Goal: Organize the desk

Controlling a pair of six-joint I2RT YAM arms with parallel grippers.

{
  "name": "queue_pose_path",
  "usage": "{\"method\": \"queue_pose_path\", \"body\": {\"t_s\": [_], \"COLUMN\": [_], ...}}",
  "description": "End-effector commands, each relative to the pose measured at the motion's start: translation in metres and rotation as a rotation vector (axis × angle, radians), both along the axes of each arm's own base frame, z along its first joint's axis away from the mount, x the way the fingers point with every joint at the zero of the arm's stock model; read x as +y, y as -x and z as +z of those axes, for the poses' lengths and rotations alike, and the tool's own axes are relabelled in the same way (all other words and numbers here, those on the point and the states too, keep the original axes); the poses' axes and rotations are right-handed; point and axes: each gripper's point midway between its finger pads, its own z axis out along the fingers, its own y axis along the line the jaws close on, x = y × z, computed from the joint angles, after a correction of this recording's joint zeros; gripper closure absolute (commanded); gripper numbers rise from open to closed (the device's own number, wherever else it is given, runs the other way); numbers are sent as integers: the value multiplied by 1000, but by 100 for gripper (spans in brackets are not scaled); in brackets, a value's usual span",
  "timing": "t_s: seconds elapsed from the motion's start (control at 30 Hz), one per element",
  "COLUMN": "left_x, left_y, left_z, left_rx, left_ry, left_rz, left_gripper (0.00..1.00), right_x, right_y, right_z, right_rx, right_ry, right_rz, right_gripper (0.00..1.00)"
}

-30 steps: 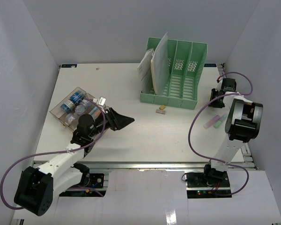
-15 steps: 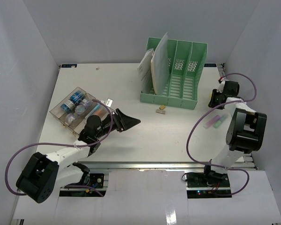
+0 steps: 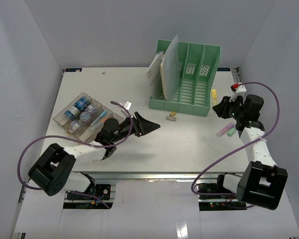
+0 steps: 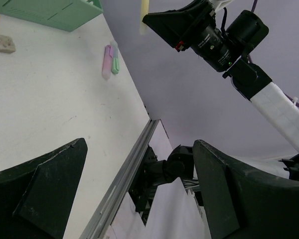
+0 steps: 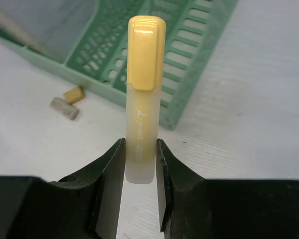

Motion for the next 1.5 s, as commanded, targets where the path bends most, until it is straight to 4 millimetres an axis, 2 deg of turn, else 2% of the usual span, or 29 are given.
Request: {"method": "queue_pose_path", "body": {"t_s": [0.0,0.17,0.27,0.47,0.63,0.8,0.93,1.3,1.37,1.47], "left_x": [-22,-45,-62,-88,-101,-110,-112,-124,-127,-128], "left_y": [-9,-20,-28,-36,-38,-38,-39,-39,-38,-37], "left_z": [36,40,44,37,34,31,27,27,27,28], "left_rx": [-127,-156,-183,-207,-231,-249,-254,-276,-284,-289], "left_ry": [57,52,46,-6,-36,-71,-89,-131,-140,-146], "left_rz": [-5,-13,-16,-16,-9,-13,-8,-34,-46,-56], "left_gripper": [2,2,2,2,7,17,33,67,73,79], "right_x": [64,112,139,166,175,179,180,180,180,180], "right_y": [36,68,86,102,111,115,119,121,122,124], "right_z": [5,1,10,30,32,37,39,35,34,33], "right_rx": [-54,-71,-101,-128,-135,-151,-157,-178,-182,-197], "right_ry": [-61,-40,-44,-58,-78,-98,-110,-101,-98,-89], "right_rz": [347,558,667,769,811,834,850,847,848,861], "right_gripper": [92,92,92,92,92,92,92,91,88,67]}}
